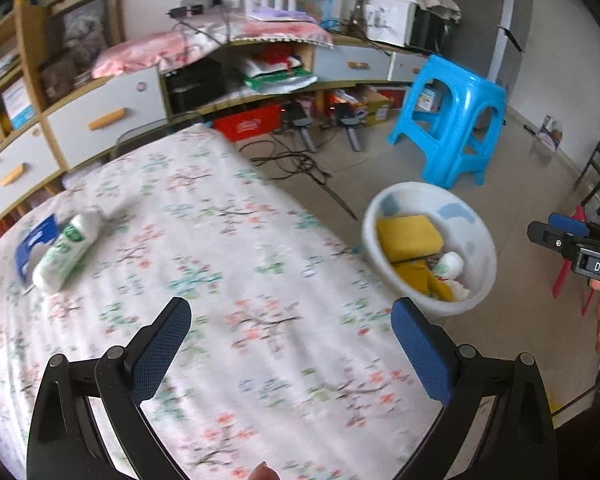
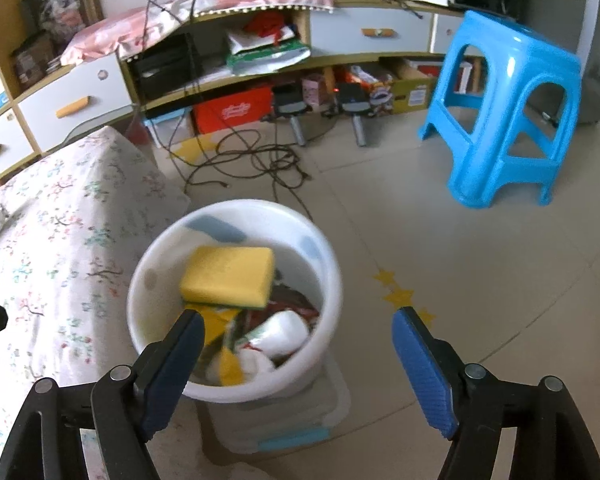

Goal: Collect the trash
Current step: 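Move both tools back over the table while the left tool grasps the white AD bottle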

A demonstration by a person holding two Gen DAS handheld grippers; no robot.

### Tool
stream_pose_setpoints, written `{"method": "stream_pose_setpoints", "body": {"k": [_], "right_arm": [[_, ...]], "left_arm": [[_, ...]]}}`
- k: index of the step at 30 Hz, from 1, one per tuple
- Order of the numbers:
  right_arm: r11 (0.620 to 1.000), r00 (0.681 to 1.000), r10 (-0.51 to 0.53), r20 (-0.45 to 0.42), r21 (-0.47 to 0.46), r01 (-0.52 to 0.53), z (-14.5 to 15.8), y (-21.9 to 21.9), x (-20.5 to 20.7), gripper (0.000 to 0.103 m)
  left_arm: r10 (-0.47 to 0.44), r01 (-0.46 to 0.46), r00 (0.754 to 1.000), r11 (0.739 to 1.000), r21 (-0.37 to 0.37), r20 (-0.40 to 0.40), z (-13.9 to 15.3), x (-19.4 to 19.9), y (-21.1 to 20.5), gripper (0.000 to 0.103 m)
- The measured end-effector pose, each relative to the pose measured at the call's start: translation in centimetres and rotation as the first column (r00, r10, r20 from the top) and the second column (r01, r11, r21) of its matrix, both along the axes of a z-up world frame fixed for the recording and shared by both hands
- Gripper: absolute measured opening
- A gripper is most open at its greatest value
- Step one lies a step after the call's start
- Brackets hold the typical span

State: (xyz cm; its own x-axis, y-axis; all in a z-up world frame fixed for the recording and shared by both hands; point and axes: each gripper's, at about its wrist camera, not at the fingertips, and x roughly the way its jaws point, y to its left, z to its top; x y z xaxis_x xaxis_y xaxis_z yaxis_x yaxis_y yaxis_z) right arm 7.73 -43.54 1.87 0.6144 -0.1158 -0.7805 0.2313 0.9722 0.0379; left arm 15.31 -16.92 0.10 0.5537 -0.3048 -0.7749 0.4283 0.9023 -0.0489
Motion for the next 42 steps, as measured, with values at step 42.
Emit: {"method": "stream_pose_setpoints", "body": {"k": [42], "right_arm": [[0.951, 0.951, 0.308, -0.031, 0.047, -0.307, -1.2, 24.5, 12.4, 0.085]], "left_arm": [[0.436, -0.442, 0.892, 0.896, -0.035, -0.118, -2.2, 7.8, 24.3, 0.101]]}}
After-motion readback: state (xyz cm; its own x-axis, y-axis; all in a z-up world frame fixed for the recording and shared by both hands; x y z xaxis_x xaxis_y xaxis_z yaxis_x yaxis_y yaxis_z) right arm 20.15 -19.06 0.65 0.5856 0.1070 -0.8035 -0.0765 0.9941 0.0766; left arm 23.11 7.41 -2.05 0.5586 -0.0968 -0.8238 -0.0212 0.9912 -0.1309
